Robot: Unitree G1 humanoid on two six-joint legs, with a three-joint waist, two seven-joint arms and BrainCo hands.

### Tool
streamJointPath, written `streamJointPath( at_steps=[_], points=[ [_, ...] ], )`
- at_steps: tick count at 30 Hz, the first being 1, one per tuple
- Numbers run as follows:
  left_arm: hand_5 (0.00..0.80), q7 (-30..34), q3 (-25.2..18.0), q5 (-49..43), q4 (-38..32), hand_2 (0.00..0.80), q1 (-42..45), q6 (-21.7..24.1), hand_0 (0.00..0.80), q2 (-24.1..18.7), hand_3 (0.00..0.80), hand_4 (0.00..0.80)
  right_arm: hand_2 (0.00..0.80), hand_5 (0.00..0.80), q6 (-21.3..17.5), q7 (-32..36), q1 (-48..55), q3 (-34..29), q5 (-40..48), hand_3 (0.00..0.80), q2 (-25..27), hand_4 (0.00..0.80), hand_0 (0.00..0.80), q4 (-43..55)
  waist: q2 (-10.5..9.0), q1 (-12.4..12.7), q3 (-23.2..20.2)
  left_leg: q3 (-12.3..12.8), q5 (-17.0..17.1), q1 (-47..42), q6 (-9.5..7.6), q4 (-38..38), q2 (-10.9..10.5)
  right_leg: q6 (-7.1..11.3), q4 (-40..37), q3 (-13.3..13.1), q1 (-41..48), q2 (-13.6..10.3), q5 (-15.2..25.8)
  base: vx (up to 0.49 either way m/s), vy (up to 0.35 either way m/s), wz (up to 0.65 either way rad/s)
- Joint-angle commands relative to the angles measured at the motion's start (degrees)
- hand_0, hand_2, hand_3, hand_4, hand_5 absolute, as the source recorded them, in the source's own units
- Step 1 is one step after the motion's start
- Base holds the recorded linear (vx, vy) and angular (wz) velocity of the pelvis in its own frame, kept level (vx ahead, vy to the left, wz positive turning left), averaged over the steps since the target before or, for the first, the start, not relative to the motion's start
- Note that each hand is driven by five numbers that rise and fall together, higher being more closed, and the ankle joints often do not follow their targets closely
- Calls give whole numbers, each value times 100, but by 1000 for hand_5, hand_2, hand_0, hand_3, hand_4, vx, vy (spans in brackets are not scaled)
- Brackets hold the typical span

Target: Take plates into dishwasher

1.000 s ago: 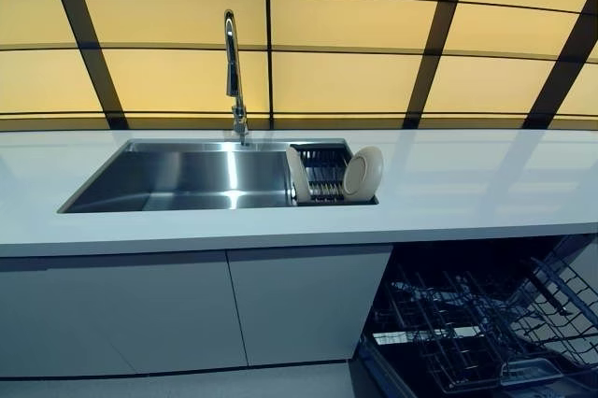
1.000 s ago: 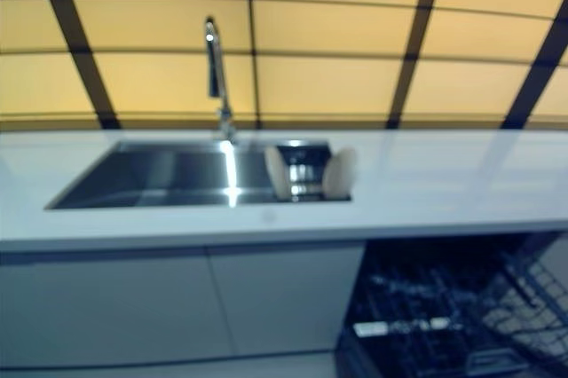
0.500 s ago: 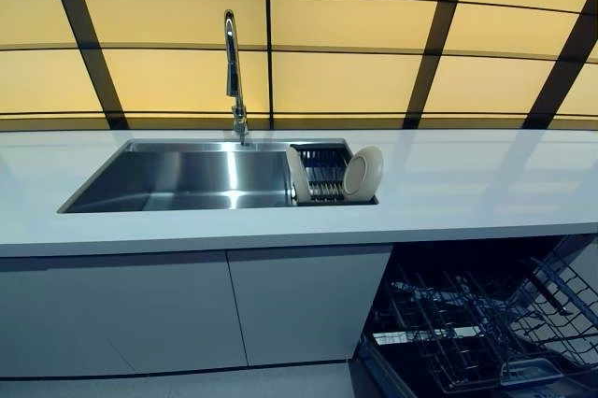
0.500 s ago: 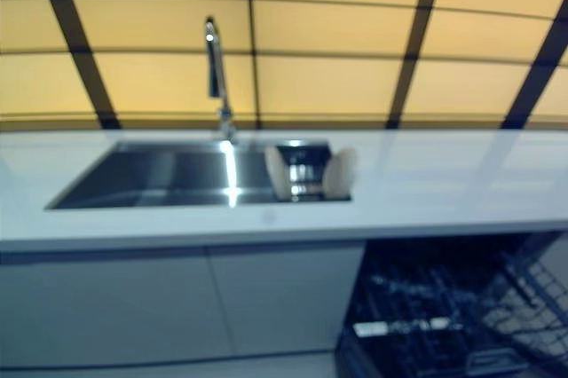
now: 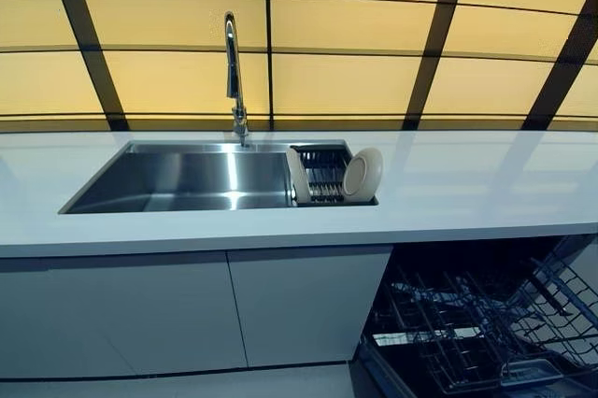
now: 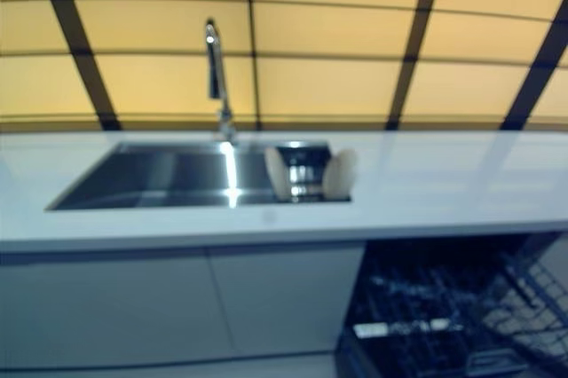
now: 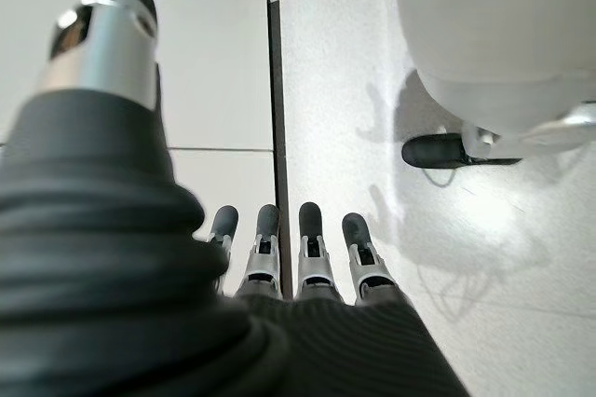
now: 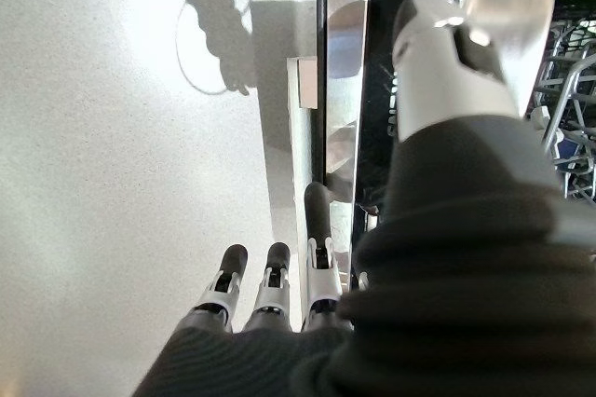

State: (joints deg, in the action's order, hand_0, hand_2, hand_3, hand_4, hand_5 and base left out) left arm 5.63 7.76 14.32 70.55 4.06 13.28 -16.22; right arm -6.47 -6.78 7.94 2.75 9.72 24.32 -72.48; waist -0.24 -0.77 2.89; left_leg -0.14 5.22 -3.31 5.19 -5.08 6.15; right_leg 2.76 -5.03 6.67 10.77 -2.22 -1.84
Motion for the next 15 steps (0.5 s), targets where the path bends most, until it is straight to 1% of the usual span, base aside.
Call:
streamJointPath(
  at_steps=[1, 5, 8, 12, 15],
  points=[
    [0, -167, -101, -129, 129, 0, -374, 73, 0, -45, 0, 0, 0, 0, -254, -188, -805, 185, -147, 0, -771, 0, 0, 95, -221, 164, 116, 330, -487, -553, -536, 75, -730, 96, 226, -13, -299, 10, 435, 0, 0, 0],
    [0, -163, -81, -82, 112, 0, -364, 70, 0, -79, 0, 0, 0, 0, -272, -503, -834, 10, -25, 0, -666, 0, 0, 153, -229, 166, 120, 352, -502, -559, -542, 81, -730, 108, 221, -25, -293, 4, 445, 0, 0, 0],
    [0, -152, -95, -78, 86, 0, -350, 71, 0, -121, 0, 0, 0, 0, -251, -610, -848, -116, 102, 0, -593, 0, 0, 303, -245, 165, 126, 362, -507, -554, -549, 79, -727, 114, 226, -40, -307, 6, 452, 0, 0, 0],
    [0, -154, -143, -67, -34, 0, -287, 32, 0, -196, 0, 0, 0, 0, -270, -928, -820, -493, 508, 0, -381, 0, 0, 870, -281, 140, 146, 378, -521, -543, -564, 82, -725, 120, 255, -68, -346, 3, 464, 0, 0, 0],
    [0, -116, -209, -91, -72, 0, -267, -2, 0, -245, 0, 0, 0, 0, -333, -980, -799, -730, 514, 0, -229, 0, 0, 1108, -291, 113, 144, 388, -538, -536, -574, 71, -727, 126, 270, -101, -384, 6, 465, 0, 0, 0]
  ],
)
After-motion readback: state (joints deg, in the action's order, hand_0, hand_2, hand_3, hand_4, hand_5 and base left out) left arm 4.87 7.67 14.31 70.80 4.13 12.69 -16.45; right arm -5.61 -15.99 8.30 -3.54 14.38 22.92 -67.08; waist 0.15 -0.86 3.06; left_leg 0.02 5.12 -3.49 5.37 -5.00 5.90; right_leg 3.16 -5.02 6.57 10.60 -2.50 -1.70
